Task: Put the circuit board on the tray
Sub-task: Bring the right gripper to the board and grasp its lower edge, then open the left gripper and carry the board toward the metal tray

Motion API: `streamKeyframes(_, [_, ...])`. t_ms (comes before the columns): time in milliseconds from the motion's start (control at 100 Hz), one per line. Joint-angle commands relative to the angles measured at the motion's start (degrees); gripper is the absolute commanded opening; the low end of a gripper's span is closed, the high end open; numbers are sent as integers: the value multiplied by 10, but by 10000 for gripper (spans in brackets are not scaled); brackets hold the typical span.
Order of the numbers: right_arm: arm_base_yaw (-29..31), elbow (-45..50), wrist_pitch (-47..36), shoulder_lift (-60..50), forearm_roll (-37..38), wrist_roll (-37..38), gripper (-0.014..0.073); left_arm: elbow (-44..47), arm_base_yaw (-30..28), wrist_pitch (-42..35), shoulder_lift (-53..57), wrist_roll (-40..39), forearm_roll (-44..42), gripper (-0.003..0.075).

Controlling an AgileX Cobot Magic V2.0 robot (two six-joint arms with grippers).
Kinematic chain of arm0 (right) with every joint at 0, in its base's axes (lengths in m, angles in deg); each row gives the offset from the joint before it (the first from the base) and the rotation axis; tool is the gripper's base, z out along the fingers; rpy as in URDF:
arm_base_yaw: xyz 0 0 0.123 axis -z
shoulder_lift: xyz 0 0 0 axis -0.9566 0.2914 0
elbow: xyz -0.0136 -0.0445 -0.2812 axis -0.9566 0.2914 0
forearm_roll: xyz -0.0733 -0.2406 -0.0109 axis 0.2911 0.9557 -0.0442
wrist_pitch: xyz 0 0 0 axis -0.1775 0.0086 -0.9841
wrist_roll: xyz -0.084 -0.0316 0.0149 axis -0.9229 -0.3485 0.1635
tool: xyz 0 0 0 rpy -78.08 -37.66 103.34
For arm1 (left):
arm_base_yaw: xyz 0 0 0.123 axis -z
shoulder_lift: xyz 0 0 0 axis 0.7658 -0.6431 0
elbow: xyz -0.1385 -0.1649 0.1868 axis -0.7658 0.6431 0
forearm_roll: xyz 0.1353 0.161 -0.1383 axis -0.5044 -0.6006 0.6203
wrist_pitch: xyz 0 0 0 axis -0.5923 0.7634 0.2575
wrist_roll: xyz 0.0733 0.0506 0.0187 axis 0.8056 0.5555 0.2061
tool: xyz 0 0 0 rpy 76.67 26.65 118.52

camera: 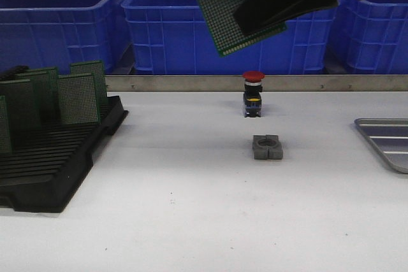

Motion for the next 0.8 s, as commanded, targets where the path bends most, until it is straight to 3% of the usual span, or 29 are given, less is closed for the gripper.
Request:
streamKeyframes(0, [3, -19, 12, -18, -22, 0, -67, -15, 4, 25, 26, -5, 37, 621])
streamKeyframes(110, [6, -23, 13, -31, 28, 22, -68, -15, 4, 25, 26, -5, 37, 622])
streamKeyframes(290, [43, -58, 39, -60, 137, 141, -68, -15, 4, 25, 26, -5, 37, 622])
streamKeyframes(470, [137, -116, 109, -76, 209, 278, -68, -15, 4, 25, 26, -5, 37, 622])
streamKeyframes(790, [325, -131, 118, -46, 210, 389, -68, -15, 4, 25, 26, -5, 37, 622])
